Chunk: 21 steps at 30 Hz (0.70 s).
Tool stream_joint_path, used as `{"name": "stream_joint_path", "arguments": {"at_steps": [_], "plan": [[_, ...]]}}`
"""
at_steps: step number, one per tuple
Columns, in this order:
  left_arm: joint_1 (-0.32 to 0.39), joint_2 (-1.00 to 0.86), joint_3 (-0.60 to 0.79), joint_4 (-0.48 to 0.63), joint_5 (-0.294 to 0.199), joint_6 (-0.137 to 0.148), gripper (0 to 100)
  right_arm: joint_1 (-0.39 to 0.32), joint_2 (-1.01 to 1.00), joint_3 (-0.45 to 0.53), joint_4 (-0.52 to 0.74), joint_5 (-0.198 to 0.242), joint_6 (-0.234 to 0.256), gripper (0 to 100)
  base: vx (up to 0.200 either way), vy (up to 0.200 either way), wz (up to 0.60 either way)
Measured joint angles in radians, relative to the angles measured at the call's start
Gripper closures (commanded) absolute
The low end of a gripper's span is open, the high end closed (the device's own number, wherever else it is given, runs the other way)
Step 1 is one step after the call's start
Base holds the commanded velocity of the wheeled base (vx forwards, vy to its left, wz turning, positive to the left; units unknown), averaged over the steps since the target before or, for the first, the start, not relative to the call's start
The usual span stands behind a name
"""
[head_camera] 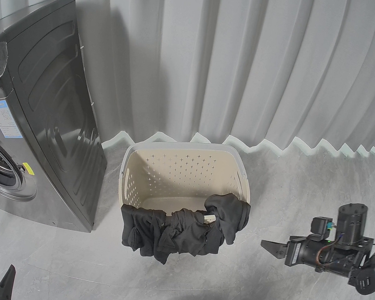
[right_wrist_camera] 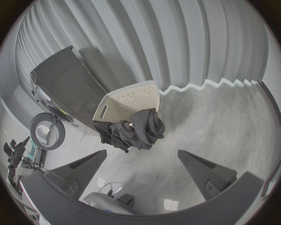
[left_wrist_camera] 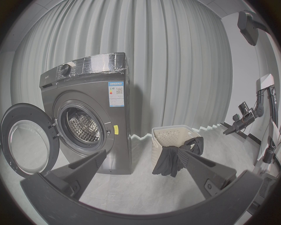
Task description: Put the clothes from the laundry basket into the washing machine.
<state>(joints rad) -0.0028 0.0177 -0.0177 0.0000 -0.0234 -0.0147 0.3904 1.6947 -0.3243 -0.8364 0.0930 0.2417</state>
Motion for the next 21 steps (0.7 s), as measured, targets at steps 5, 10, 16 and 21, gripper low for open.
{"name": "stream_joint_path", "arguments": {"at_steps": [5, 10, 16, 21], "plan": [[0.0, 0.0, 0.0, 0.0, 0.0, -0.006, 0, 0.072, 0.155, -0.06, -0.09, -0.061, 0.043, 0, 0.0, 0.0, 0.0], [0.0, 0.0, 0.0, -0.001, 0.0, -0.009, 0, 0.104, 0.256, -0.13, -0.1, -0.086, 0.059, 0, 0.0, 0.0, 0.0], [0.0, 0.0, 0.0, -0.001, 0.0, -0.009, 0, 0.107, 0.338, -0.192, -0.109, -0.089, 0.062, 0, 0.0, 0.0, 0.0], [-0.001, 0.0, 0.0, -0.001, 0.0, -0.01, 0, 0.105, 0.397, -0.256, -0.11, -0.091, 0.073, 0, 0.0, 0.0, 0.0]]}}
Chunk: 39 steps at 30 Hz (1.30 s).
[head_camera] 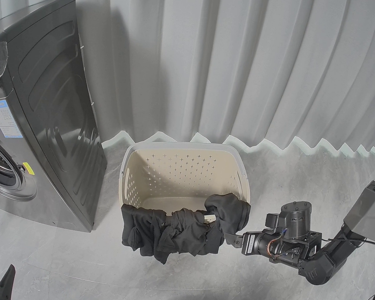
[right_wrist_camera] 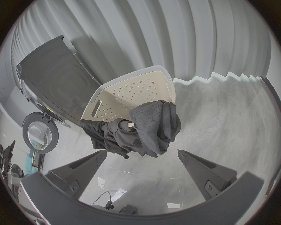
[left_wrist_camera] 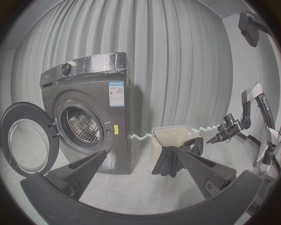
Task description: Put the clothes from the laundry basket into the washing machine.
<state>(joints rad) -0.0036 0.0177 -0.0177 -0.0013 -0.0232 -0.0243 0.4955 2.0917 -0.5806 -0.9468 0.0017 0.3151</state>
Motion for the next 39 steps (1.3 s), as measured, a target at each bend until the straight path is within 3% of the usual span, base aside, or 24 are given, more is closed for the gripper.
{"name": "stream_joint_path", "arguments": {"at_steps": [17, 27, 28, 39], "plan": [[0.001, 0.0, 0.0, 0.001, 0.0, 0.0, 0, -0.031, 0.197, -0.198, -0.004, -0.02, 0.024, 0, 0.0, 0.0, 0.0], [0.001, 0.0, 0.0, 0.0, 0.0, -0.001, 0, -0.04, 0.259, -0.276, -0.047, -0.054, 0.022, 0, 0.0, 0.0, 0.0], [0.0, 0.0, 0.0, 0.0, 0.0, -0.001, 0, -0.04, 0.263, -0.278, -0.054, -0.054, 0.021, 100, 0.0, 0.0, 0.0], [0.0, 0.0, 0.0, 0.0, 0.001, -0.001, 0, -0.033, 0.284, -0.274, -0.114, -0.053, 0.02, 100, 0.0, 0.0, 0.0]]}}
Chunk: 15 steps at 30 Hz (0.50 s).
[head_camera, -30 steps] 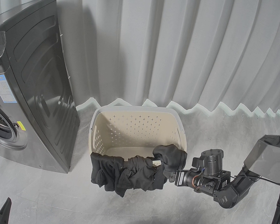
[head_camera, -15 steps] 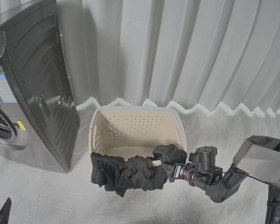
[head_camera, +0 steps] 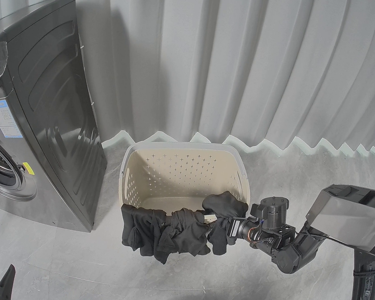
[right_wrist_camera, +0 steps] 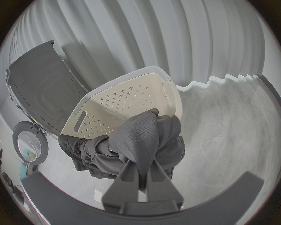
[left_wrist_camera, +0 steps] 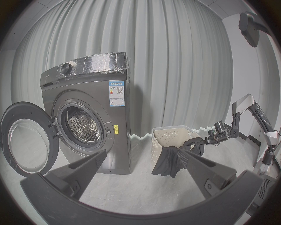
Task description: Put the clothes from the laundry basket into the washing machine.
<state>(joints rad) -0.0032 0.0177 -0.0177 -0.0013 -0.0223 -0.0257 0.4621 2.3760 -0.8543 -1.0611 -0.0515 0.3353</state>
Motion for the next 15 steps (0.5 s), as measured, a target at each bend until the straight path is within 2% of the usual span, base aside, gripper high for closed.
{"name": "stream_joint_path", "arguments": {"at_steps": [5, 15], "plan": [[0.0, 0.0, 0.0, 0.0, 0.001, 0.0, 0, 0.005, -0.012, 0.02, -0.004, 0.001, 0.0, 100, 0.0, 0.0, 0.0], [0.0, 0.0, 0.0, 0.0, 0.001, 0.0, 0, 0.03, -0.153, 0.147, -0.072, 0.001, -0.006, 100, 0.0, 0.0, 0.0]]}}
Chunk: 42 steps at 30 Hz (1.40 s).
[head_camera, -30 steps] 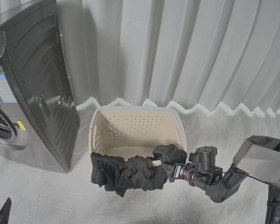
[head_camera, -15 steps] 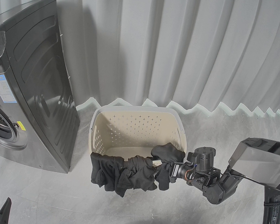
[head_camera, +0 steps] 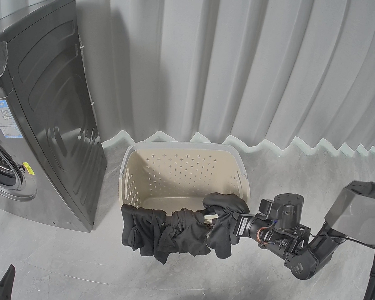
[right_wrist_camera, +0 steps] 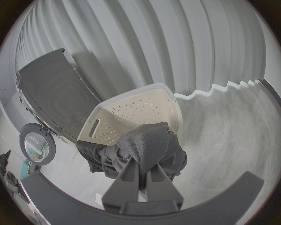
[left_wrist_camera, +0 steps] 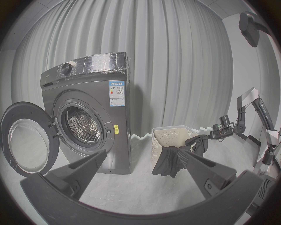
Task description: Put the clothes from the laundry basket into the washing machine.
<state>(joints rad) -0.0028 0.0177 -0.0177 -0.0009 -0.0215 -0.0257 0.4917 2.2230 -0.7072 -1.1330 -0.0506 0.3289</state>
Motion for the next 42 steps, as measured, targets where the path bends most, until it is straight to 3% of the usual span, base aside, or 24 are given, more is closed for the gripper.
{"name": "stream_joint_path", "arguments": {"at_steps": [9, 20, 23, 27, 29, 33, 39, 42], "plan": [[0.0, 0.0, 0.0, 0.0, 0.0, 0.0, 0, 0.046, -0.249, 0.107, -0.007, -0.003, -0.002, 100, 0.0, 0.0, 0.0], [0.0, 0.0, 0.0, 0.0, 0.0, 0.001, 0, 0.171, -0.613, 0.261, -0.003, -0.031, -0.012, 100, 0.0, 0.0, 0.0], [0.0, 0.0, 0.0, 0.001, -0.001, 0.001, 0, 0.182, -0.699, 0.297, -0.002, -0.02, -0.041, 100, 0.0, 0.0, 0.0], [0.0, 0.0, 0.0, 0.0, -0.001, 0.0, 0, 0.169, -0.791, 0.338, -0.002, 0.004, -0.134, 100, 0.0, 0.0, 0.0], [0.0, 0.0, 0.0, 0.0, -0.001, 0.0, 0, 0.153, -0.814, 0.352, -0.001, 0.009, -0.156, 100, 0.0, 0.0, 0.0], [0.0, 0.0, 0.0, 0.0, -0.002, 0.001, 0, 0.136, -0.844, 0.354, -0.001, 0.003, -0.165, 100, 0.0, 0.0, 0.0], [0.0, 0.0, 0.0, 0.001, -0.002, 0.002, 0, 0.131, -0.86, 0.283, 0.03, -0.007, -0.193, 100, 0.0, 0.0, 0.0], [0.0, 0.0, 0.0, 0.001, 0.0, 0.003, 0, 0.13, -0.867, 0.268, 0.059, -0.031, -0.2, 100, -0.133, 0.0, 0.0]]}}
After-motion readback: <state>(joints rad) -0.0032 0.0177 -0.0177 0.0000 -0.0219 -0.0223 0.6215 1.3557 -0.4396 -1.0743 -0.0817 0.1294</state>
